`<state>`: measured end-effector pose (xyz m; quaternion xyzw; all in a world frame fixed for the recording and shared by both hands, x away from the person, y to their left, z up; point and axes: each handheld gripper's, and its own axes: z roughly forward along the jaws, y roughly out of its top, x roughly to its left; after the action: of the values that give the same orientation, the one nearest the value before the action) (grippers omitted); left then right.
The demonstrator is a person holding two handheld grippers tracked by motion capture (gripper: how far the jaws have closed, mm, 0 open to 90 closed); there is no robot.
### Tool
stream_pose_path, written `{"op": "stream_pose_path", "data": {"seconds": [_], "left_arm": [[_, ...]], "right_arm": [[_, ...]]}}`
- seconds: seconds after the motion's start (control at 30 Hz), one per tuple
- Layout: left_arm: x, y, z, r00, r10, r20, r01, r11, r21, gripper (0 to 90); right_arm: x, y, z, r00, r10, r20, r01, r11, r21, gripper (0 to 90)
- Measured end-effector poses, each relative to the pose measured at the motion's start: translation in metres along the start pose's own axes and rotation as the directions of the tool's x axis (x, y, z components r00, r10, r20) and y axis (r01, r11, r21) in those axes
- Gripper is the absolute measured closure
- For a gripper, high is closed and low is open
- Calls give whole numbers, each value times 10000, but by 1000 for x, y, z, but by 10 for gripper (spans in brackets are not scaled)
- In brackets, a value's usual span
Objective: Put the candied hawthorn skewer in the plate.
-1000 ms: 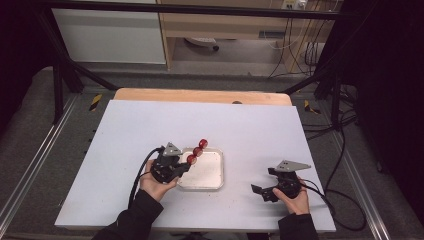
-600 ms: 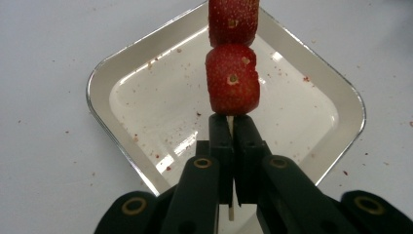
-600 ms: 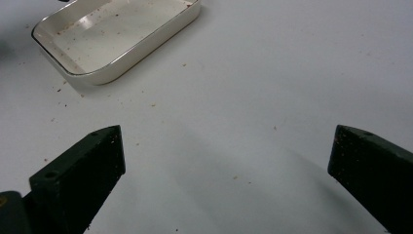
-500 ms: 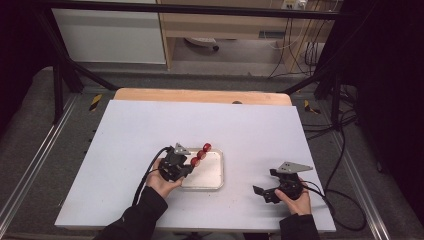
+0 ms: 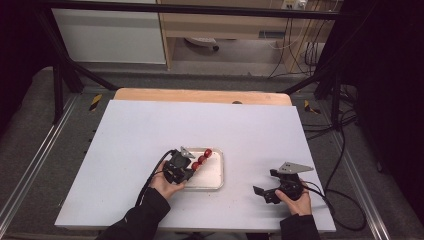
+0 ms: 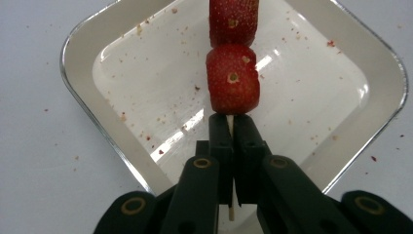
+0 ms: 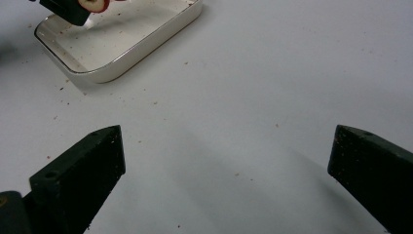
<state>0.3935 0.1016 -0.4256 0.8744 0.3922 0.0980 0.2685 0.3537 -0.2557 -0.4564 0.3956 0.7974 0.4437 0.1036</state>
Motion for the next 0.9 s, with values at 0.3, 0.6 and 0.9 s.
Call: {"op": "stream_pose_path", "data": {"seconds": [0.3,0.6,0.9], "left_arm": [[-3,0,2,9998,53,-178,-48,9996,273,874],[-4,0,2,9997,79,-239,-72,9994,325,865],[-3,-1,-1,9991,360,-205,-361,9993,-47,757]], "right_arm": [[0,0,0,10000,4,-10,-4,10000,14,7],[0,0,0,10000,43,7,-43,10000,4,7],[1,0,-1,10000,53,-8,-53,10000,-37,7]]}}
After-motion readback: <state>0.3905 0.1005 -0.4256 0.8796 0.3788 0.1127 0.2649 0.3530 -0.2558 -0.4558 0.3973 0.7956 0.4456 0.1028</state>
